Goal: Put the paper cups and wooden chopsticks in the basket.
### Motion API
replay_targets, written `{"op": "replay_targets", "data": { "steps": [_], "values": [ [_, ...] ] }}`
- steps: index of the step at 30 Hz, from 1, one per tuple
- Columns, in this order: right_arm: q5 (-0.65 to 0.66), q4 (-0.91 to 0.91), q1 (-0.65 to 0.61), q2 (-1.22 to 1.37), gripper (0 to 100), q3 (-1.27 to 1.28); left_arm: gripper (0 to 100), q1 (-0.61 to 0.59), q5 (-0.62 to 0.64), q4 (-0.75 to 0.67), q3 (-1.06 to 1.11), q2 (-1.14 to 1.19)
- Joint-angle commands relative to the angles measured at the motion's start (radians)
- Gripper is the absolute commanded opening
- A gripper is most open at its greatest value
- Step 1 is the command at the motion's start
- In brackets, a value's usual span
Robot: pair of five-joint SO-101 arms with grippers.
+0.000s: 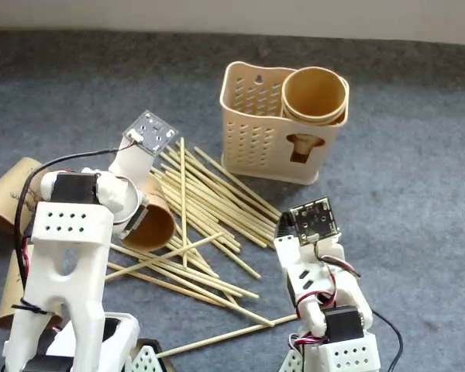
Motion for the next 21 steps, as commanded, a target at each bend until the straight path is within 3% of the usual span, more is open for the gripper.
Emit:
{"op": "replay_targets", "data": {
  "steps": [1, 8, 12, 21],
  "values": [
    [0.014, -0.024, -0.007, -0.004, 1.0, 0.099, 11, 0.018, 0.008, -0.054, -0.004, -0.021],
    [0.014, -0.024, -0.007, -0.004, 1.0, 0.099, 10, 0.018, 0.008, -0.101, 0.013, -0.021],
    [0.014, -0.024, -0.007, -0.004, 1.0, 0.099, 3, 0.022, 0.008, -0.141, 0.041, -0.024],
    [0.014, -0.024, -0.007, -0.004, 1.0, 0.099, 1, 0.019, 0.009, -0.074, -0.061, -0.025]
  ]
}}
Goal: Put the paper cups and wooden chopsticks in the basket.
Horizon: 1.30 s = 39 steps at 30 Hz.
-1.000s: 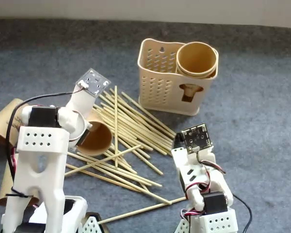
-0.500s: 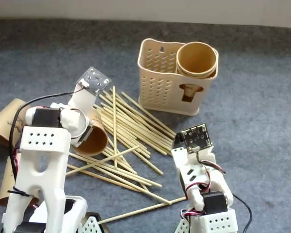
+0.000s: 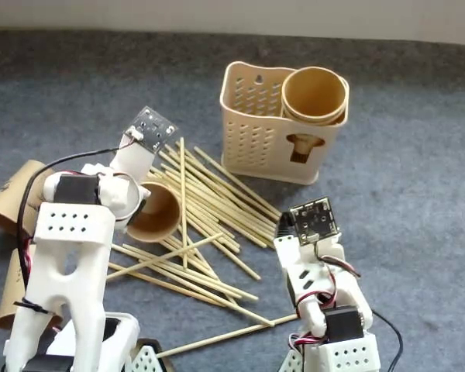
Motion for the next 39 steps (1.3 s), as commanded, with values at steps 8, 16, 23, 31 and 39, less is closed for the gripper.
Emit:
{"op": "replay_targets", "data": {
  "steps": [8, 16, 23, 31, 39],
  "values": [
    [0.014, -0.024, -0.007, -0.004, 1.0, 0.099, 1, 0.022, 0.094, 0.235, -0.354, -0.018],
    [0.014, -0.024, -0.007, -0.004, 1.0, 0.099, 1, 0.067, 0.118, 0.321, -0.593, -0.018],
    [0.014, -0.024, -0.001, -0.004, 0.9, 0.099, 1, 0.203, 0.229, 0.330, -0.777, -0.018],
    [0.014, -0.024, -0.001, -0.004, 0.9, 0.099, 1, 0.392, 0.298, 0.322, -0.937, -0.016],
    [0.014, -0.024, -0.001, -0.004, 0.9, 0.099, 1, 0.510, 0.384, 0.153, -0.940, -0.013]
  ]
}}
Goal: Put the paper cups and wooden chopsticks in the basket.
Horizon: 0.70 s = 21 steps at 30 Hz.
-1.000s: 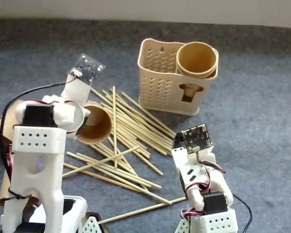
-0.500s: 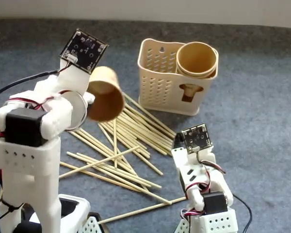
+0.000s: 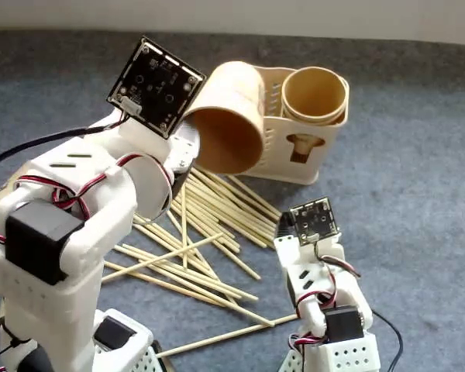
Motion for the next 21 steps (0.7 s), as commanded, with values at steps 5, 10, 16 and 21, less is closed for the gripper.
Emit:
{"op": "replay_targets", "data": {
  "steps": [5, 10, 16, 21],
  "values": [
    [0.014, -0.024, -0.001, -0.004, 0.9, 0.099, 1, 0.137, 0.048, -0.193, 0.024, -0.010],
    [0.014, -0.024, -0.001, -0.004, 0.9, 0.099, 1, 0.147, 0.069, -0.272, 0.035, 0.081],
    [0.014, -0.024, -0.001, -0.004, 0.9, 0.099, 1, 0.148, 0.091, -0.325, -0.033, 0.228],
    [0.014, -0.024, -0.001, -0.004, 0.9, 0.099, 1, 0.148, 0.092, -0.350, -0.105, 0.367]
  ]
}}
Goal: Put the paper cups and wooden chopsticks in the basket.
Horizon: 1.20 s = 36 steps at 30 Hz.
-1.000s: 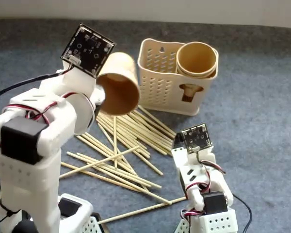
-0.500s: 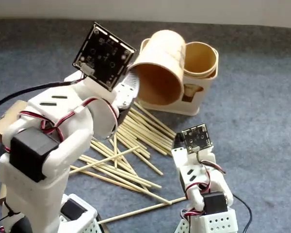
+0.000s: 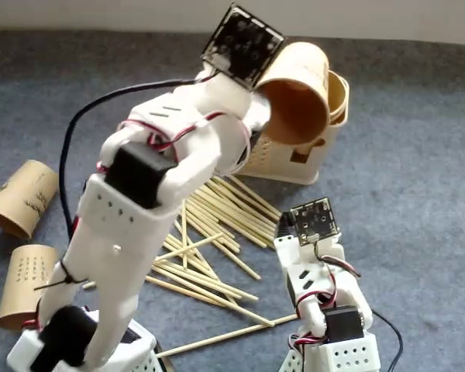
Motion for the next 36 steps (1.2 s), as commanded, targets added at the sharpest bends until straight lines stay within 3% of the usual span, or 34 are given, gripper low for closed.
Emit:
{"op": "replay_targets", "data": {
  "steps": [1, 15, 18, 21, 32, 36],
  "values": [
    [0.014, -0.024, -0.001, -0.004, 0.9, 0.099, 1, 0.019, 0.011, -0.041, -0.102, 0.096],
    [0.014, -0.024, -0.004, -0.004, 0.9, 0.099, 1, 0.019, 0.009, -0.041, -0.306, 0.329],
    [0.014, -0.024, -0.004, -0.004, 0.9, 0.099, 6, 0.016, 0.009, -0.041, -0.335, 0.366],
    [0.014, -0.024, -0.004, -0.004, 0.9, 0.099, 11, 0.013, 0.009, -0.040, -0.340, 0.384],
    [0.015, -0.025, -0.005, -0.004, 0.9, 0.099, 12, 0.018, 0.012, -0.032, -0.341, 0.383],
    [0.026, -0.027, -0.005, -0.004, 0.9, 0.099, 12, 0.016, 0.104, -0.040, -0.374, 0.364]
  ]
}}
